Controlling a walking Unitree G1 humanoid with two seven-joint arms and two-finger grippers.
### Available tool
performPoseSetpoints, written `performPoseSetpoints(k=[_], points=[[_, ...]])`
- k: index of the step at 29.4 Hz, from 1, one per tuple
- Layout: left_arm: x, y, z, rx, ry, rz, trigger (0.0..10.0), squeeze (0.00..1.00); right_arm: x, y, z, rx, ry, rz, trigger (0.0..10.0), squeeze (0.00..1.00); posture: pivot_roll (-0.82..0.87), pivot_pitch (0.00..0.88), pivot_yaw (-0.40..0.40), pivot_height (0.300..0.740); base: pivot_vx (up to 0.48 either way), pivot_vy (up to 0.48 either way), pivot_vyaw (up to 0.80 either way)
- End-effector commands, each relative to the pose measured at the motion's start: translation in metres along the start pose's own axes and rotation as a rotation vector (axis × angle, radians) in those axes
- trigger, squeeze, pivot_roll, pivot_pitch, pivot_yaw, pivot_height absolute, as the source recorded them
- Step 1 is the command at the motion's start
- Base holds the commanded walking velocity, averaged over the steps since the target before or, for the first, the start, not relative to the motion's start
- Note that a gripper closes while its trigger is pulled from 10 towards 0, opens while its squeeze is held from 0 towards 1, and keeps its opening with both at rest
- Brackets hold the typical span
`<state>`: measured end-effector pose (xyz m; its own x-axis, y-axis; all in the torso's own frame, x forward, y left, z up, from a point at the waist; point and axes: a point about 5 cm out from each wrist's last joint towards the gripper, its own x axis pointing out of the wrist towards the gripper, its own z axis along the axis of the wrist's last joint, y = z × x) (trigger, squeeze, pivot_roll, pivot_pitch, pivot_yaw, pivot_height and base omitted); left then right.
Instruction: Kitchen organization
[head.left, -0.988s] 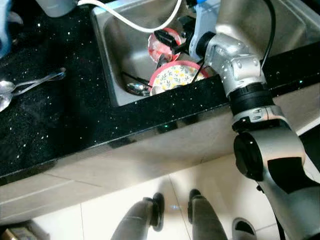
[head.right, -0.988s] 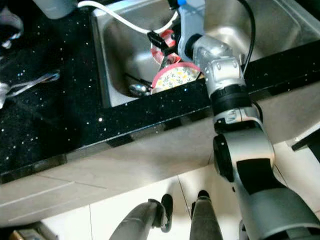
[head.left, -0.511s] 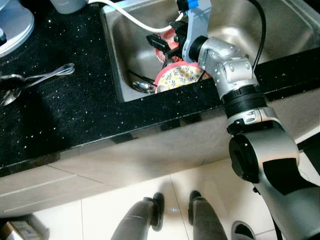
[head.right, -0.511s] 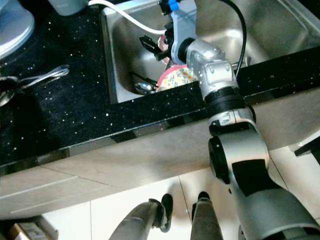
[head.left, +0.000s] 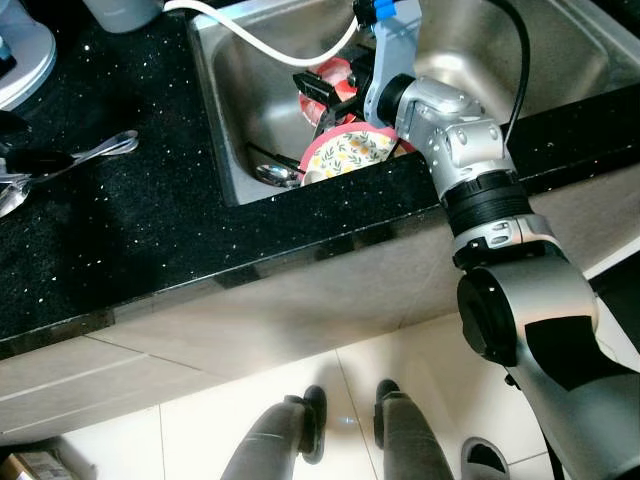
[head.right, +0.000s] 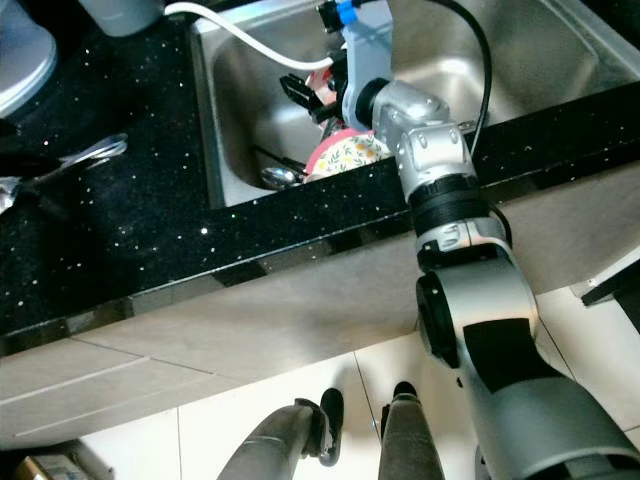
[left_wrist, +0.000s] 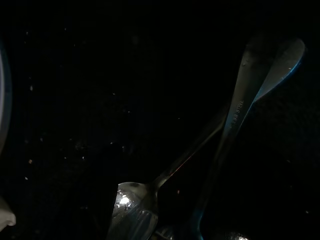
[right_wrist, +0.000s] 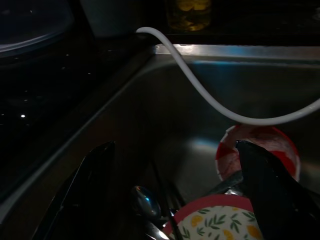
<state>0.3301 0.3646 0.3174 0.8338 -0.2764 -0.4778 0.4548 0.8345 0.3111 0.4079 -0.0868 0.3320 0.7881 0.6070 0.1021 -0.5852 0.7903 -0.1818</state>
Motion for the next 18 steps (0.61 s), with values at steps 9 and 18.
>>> performPoseSetpoints(k=[9, 18], points=[[0.022, -0.012, -0.025, -0.234, 0.017, -0.02, 10.0, 0.0, -0.004, -0.002, 0.0, -0.034, 0.032, 0.018, 10.0, 0.0, -0.04, 0.289, 0.133, 0.74, 0.0, 0.0, 0.0], [0.028, -0.018, -0.026, -0.266, 0.035, -0.072, 8.5, 0.0, 0.0, 0.003, 0.003, -0.051, 0.035, 0.045, 10.0, 0.0, -0.03, 0.268, 0.103, 0.74, 0.0, 0.0, 0.0]])
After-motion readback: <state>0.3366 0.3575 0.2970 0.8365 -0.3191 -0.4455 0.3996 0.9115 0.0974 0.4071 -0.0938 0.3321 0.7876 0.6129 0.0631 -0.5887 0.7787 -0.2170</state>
